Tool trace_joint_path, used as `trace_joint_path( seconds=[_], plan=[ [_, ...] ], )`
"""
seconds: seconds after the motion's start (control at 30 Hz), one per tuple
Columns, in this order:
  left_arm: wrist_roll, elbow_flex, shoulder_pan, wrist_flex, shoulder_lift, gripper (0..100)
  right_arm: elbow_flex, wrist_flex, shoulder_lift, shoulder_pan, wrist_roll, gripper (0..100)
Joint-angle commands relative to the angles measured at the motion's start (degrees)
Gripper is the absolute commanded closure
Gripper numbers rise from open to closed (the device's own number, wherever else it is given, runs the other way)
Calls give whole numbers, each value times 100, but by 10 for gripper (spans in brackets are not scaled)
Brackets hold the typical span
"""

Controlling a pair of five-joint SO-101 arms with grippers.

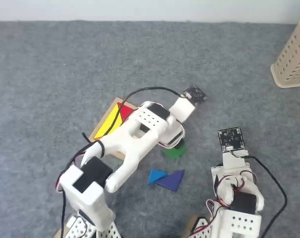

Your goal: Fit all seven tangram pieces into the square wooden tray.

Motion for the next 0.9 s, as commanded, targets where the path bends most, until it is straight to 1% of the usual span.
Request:
trace_joint_path(
  seconds=[0.0,0.23,0.37,0.5,0.57,0.63,0.73,0.87],
  plan=[
    [-114,13,255,352,123,779,35,-75,-84,66,62,992],
    [-158,198,273,598,88,779,35,-75,-84,66,62,992],
    [-123,321,273,387,-264,779,35,-75,-84,66,62,992],
    [-167,980,343,185,-1310,779,35,-75,-84,66,62,992],
    [-431,1376,431,79,-1741,779,35,-75,-84,66,62,992],
    [-527,1640,571,-26,-1996,779,35,-75,-84,66,62,992],
    [-536,1666,721,-158,-2013,779,35,-75,-84,66,62,992],
    [-554,1648,703,-545,-1714,779,35,-75,-84,66,62,992]
  ],
)
